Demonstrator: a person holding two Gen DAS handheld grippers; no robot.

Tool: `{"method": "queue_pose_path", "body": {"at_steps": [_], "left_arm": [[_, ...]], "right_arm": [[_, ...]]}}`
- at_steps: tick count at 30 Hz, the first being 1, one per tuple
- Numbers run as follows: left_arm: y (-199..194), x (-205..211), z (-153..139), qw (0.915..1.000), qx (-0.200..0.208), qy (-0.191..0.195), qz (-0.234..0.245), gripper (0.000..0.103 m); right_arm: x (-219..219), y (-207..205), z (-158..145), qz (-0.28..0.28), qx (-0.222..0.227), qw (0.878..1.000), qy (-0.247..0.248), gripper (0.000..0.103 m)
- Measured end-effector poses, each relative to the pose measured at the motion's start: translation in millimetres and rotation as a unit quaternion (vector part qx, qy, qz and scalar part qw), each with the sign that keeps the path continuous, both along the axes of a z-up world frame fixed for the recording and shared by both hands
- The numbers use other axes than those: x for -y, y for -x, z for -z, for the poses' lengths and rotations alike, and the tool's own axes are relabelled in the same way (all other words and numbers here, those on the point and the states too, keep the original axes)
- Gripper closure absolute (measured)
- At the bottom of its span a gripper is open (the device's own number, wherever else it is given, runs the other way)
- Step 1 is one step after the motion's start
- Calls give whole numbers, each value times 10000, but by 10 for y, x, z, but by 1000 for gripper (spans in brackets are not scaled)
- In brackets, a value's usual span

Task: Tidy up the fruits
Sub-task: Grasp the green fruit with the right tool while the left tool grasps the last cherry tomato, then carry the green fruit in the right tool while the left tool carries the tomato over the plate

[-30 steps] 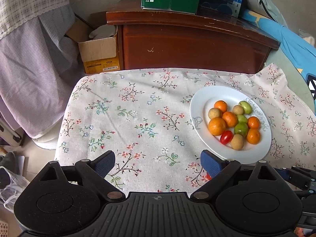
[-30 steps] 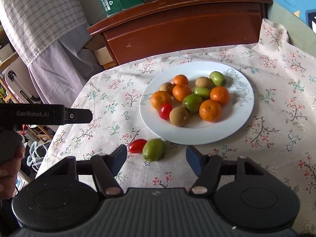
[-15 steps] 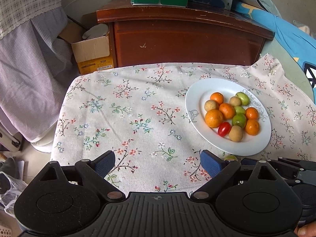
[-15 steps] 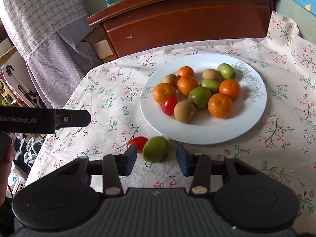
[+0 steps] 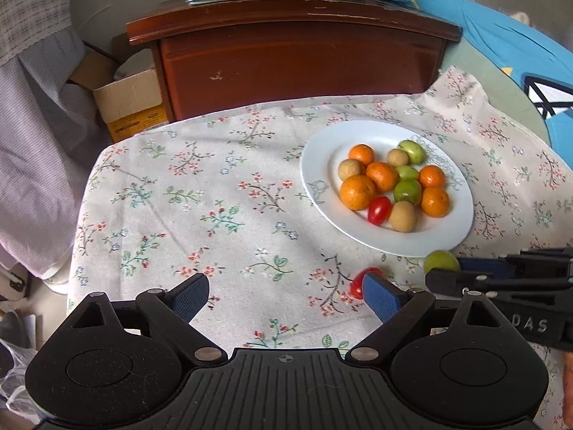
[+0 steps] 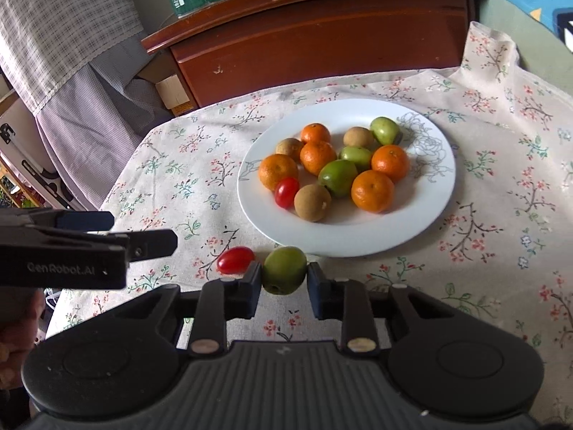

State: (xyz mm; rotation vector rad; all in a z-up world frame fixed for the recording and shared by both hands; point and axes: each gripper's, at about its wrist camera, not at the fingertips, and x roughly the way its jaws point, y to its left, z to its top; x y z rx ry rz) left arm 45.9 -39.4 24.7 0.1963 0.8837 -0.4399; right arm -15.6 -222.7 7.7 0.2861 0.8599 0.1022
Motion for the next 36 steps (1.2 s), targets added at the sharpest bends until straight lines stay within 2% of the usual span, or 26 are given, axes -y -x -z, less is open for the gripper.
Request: {"method": "queue_pose_path", "body": {"at_steps": [4,7,12,15,22,26,31,36], "left_arm": [[116,189,74,9986,148,-50,510,10],[148,274,122,9972,158,29,735,15],[98,349,222,9961,-9,199,864,46],[71,377,288,9963,-43,113,856,56],[19,420,341,9957,-103,223,893,63],[17,453,345,9959,-10,96,897,81],[-13,417,331,9967,-93,255,762,82],[-19,416,221,9966,11,417,714,82]], "right_arm": [[81,55,-182,35,101,9999,-21,76],[134,73,-263,-40,119,9999,-83,76],[247,53,-265,102,30,9999,-108,76],[311,30,-220,254,-39,9993,-266,75],[312,-26,-152,300,-94,9992,-245,75],[327,-46,-124,365,-134,9989,-256,75],[326,-84,-90,378,-176,9987,-280,75],[361,-111,-82,444,-158,9984,-323,76]]}}
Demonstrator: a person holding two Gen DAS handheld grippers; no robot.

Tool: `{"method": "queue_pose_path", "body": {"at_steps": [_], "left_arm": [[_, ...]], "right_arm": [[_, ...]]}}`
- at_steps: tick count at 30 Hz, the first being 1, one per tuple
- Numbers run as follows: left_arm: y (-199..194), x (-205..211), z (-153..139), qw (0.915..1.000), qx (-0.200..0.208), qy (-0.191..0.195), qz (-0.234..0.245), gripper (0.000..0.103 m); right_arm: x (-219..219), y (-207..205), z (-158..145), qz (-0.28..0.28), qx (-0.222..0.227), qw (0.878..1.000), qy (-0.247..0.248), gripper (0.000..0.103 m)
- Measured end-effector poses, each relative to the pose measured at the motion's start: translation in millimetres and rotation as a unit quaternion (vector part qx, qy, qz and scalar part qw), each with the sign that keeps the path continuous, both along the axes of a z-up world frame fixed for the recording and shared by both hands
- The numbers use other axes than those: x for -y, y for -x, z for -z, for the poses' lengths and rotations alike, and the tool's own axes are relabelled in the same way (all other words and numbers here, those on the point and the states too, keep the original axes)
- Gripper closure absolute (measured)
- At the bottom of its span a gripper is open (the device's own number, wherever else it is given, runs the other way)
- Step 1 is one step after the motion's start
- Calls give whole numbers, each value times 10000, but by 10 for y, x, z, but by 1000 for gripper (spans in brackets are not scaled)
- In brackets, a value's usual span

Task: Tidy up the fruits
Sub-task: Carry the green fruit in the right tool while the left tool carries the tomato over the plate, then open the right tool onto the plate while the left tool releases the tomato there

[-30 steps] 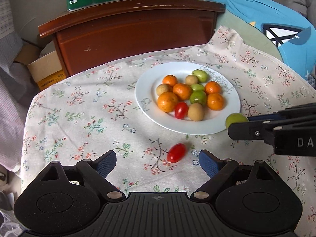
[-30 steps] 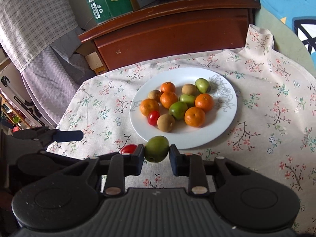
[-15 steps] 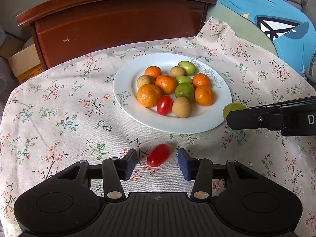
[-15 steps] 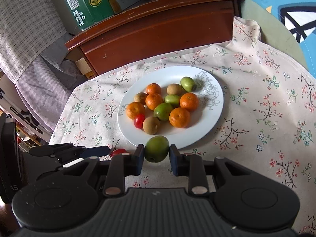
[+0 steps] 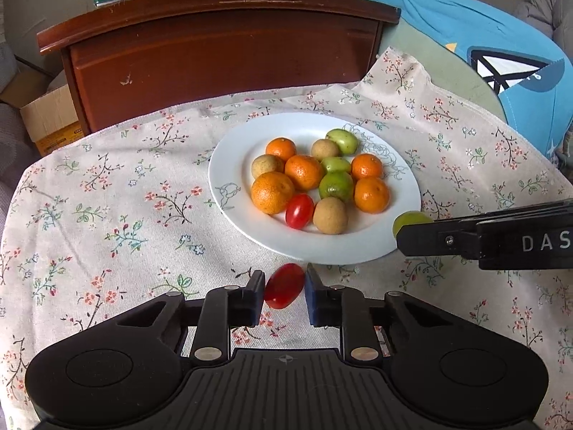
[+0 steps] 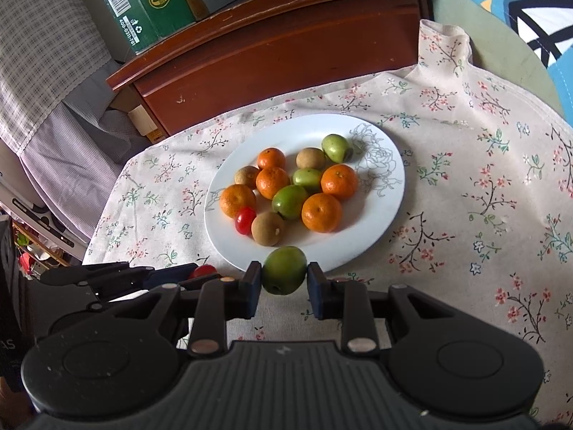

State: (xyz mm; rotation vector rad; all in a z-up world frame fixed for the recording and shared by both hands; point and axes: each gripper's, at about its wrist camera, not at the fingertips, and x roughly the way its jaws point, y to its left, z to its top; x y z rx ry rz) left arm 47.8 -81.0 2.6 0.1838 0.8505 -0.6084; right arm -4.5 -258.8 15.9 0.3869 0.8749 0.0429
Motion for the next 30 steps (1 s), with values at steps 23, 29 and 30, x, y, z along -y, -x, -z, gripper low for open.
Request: {"method": "queue_pose_path", "body": {"at_steps": [23,29,30], "left_arm": [[-552,309,-291,9949,360,915,-203,82],[-694,451,-227,9942,342,1007,-143,82],[-716,467,-215,9941,335,1020,-140,82]], "right_arm": [[384,-482,-74,653,852,9938,-284,76],[438,-585,26,759,750,9938,-309,76],[446,-597,42,785,734,9937,-328,76]]}}
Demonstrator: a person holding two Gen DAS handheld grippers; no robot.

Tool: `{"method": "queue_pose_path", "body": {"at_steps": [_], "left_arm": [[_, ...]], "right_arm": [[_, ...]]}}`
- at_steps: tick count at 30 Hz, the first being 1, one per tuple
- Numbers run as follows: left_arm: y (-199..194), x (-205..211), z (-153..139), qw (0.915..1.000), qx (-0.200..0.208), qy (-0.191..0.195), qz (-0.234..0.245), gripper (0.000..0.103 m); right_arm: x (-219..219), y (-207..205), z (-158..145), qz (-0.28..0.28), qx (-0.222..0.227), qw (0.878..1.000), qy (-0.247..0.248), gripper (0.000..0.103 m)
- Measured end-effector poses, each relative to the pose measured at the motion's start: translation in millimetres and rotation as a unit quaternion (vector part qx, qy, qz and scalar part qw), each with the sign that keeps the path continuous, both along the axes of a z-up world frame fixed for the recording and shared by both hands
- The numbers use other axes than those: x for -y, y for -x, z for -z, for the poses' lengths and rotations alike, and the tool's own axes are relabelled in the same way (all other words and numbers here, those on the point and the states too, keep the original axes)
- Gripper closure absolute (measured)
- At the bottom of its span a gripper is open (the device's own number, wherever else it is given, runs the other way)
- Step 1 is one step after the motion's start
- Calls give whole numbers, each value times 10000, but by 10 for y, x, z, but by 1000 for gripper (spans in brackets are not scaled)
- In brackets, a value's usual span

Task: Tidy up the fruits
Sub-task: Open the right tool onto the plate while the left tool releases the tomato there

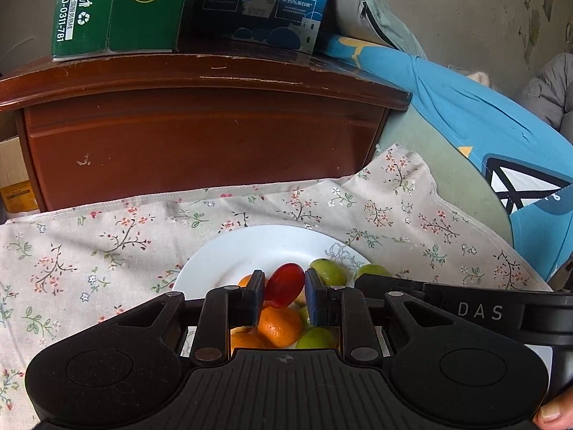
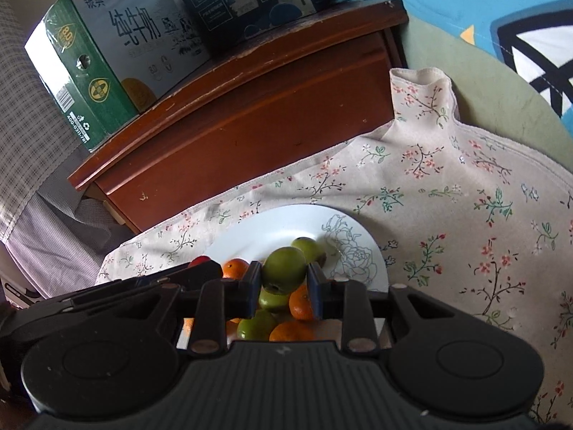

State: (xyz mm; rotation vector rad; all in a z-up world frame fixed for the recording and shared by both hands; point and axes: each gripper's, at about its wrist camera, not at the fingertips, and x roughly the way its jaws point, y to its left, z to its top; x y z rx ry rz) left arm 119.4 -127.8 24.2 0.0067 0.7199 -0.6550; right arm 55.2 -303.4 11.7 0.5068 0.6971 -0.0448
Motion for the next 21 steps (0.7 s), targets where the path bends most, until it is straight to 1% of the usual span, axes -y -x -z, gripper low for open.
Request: {"method": "queue_pose_path", "body": {"at_steps": [5,7,9,13,15,16,17,18,19,20,21], "left_arm": [[-92,47,95,10000,-80,-33,-9,81],[-101,47,121,10000,-61,-42,-43,80],[-105,49,120,10000,-85,-9,4,79],[-98,32,54,10000,-71,33,-54,78],[-81,6,-9,9999,-57,4,-136,77],[-71,-11,-45,9998,-50,-35,-198,76],[-59,-34,-81,9996,-53,-74,-252,66],[-42,-62,-116,9994,-44,-109,-311,51],[-15,-90,-156,9991,-9,-155,-395,44],[13,-113,-195,9986,23,-218,-478,35],[40,-135,-231,9982,42,-273,-539,31]], "right_arm": [[28,-65,64,62,-53,10000,-27,75],[42,-79,88,98,-70,9999,-60,73],[61,-74,93,154,-23,9998,-98,72],[78,-73,59,175,18,9998,-93,71],[92,-73,39,172,5,9997,-163,67],[92,-70,24,170,1,9997,-175,61],[84,-60,5,165,12,9997,-153,56],[75,-49,-16,154,14,9998,-113,53],[64,-38,-41,146,-15,9999,-58,52],[54,-26,-66,138,-62,9999,-10,48],[45,-9,-92,138,-110,9998,26,42]]}}
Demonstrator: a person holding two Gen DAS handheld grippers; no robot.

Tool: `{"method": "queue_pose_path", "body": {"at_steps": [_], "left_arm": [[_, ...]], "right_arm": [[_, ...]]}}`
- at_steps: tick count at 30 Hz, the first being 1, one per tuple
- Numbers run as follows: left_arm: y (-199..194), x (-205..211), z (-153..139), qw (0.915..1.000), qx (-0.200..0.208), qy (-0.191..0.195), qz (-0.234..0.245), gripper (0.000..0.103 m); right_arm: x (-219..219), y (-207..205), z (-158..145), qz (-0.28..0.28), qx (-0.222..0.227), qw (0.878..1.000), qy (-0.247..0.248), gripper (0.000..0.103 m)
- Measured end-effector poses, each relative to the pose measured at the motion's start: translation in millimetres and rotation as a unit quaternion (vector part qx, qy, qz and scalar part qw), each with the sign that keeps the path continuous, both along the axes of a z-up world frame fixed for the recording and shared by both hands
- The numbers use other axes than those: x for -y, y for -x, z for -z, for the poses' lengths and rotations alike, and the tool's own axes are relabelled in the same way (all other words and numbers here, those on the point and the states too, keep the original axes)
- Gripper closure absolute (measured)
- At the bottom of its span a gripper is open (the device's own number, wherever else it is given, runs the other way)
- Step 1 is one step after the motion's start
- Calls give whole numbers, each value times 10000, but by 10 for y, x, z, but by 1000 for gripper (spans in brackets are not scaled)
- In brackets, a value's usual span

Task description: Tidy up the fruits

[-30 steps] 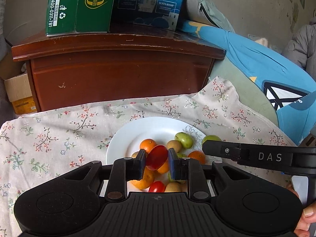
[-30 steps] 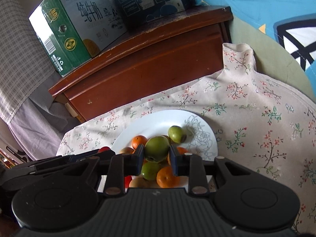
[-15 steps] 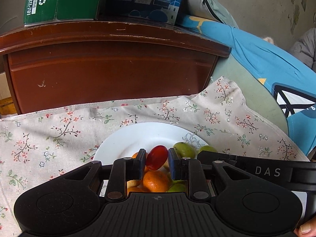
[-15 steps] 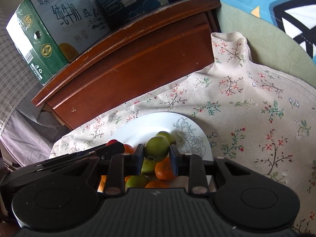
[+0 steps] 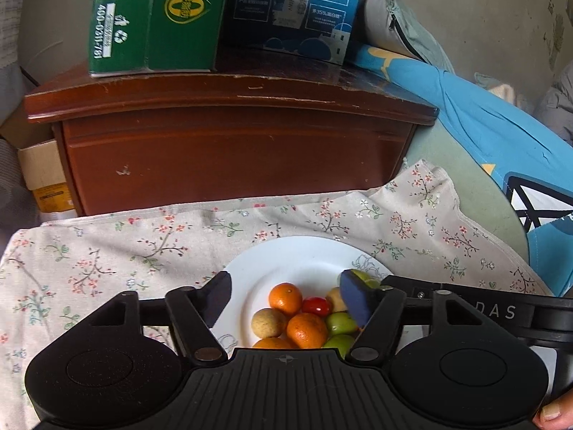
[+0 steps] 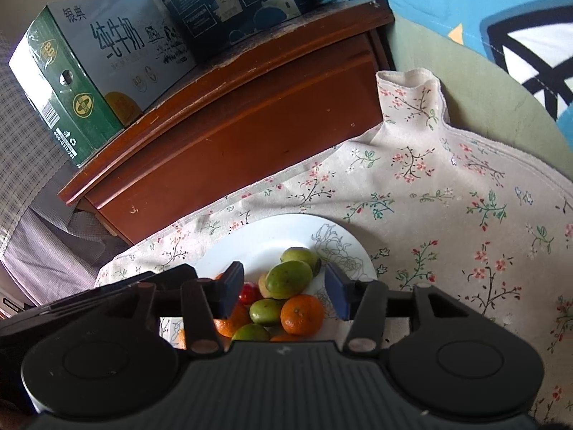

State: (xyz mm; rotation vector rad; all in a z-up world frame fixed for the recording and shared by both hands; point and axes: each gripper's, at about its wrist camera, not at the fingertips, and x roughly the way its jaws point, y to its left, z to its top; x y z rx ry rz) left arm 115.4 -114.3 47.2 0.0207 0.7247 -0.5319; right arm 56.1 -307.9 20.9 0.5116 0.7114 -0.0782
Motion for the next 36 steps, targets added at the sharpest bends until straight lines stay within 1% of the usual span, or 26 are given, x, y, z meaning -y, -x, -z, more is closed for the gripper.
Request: {"method": "queue_pose_path", "body": {"at_steps": [1,2,3,4,5,6,9,12,15,18,22,27,32,36], "left_arm": [[27,-24,-36,10000,-4,-43,-42,29],[47,-41,-62,10000,-23,-69,-63,27],[73,-63,-90,9999,-57,-100,-98,24],[103,-89,-113,9997,-99,-144,-156,21],[131,-107,-124,9995,-139,-191,-209,15],[169,-130,-131,9992,-184,-249,-248,12],[285,-186,-123,9985,-278,-433,-212,11],[381,-221,-73,9952,-486,-781,-325,11],[458,-266,-20,9924,-640,-987,-355,11],[526,-315,-17,9896,-711,-1144,-514,11],[638,-392,-15,9891,-806,-1083,-595,11],[776,-403,-7,9870,-815,-1232,-632,11],[886,-446,-50,9868,-904,-1100,-777,11],[941,-456,-120,9865,-812,-1123,-875,11]], "right_arm": [[-6,23,-24,3,-30,10000,12,40],[-8,47,-47,8,-72,10000,18,34],[-9,68,-65,15,-130,9999,34,27],[-13,91,-83,23,-191,9998,60,25],[-16,113,-98,33,-230,9997,83,19],[-20,135,-112,45,-273,9996,106,14],[-61,194,-134,75,-502,9985,206,5],[-123,274,-138,26,-659,9974,284,4],[-215,353,-156,-86,-774,9959,459,2],[-311,428,-194,-144,-883,9933,728,2],[-406,572,-244,-199,-929,9912,918,1],[-512,734,-264,-260,-1126,9861,1194,1],[-541,894,-283,-189,-1259,9843,1225,1],[-573,961,-294,-145,-1394,9812,1329,1]]}}
